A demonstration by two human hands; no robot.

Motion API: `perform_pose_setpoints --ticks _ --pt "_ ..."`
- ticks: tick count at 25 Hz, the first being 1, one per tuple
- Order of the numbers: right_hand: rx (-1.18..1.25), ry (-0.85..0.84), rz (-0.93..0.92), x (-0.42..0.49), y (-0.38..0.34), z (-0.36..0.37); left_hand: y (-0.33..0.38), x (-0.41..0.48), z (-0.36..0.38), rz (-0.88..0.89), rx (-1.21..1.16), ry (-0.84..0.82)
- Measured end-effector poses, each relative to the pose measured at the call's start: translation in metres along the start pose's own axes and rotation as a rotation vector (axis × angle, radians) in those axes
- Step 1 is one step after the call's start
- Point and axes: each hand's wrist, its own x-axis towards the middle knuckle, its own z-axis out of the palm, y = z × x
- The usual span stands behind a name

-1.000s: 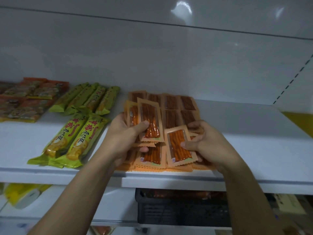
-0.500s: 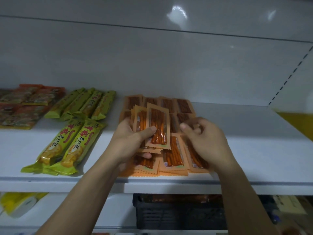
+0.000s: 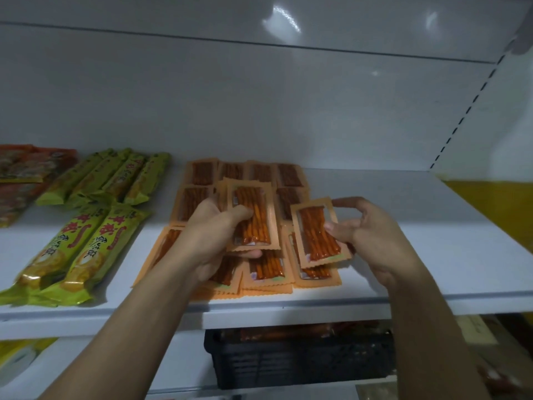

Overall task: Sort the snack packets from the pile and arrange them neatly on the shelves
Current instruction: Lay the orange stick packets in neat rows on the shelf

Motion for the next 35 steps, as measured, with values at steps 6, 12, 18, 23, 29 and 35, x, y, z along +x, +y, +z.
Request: perform_pose_setpoints --ticks 6,12,18,23,29,35 --pt "-0.217 0.026 0.000 0.011 0.019 0.003 -0.001 0.001 0.009 0.041 0.019 0.027" --pt "-0.461 0.071 -0.062 0.015 0.028 0.005 -0.005 0.001 0.017 0.063 0.055 0.082" --pt "-0.312 0.043 -0.252 0.019 -0.001 0.003 -0.009 0.004 0.026 0.093 0.078 0.135" --pt "-0.167 -0.220 -0.364 0.050 -0.027 0.022 0.003 0.013 0.043 0.227 0.132 0.176" --pt "-0.023 -0.041 -0.484 0.102 -0.061 -0.010 0.037 0.021 0.035 0.263 0.141 0.326" --pt "-0.048 -0.072 -0.408 0.138 -0.040 0.000 0.035 0.031 0.013 0.260 0.239 0.467"
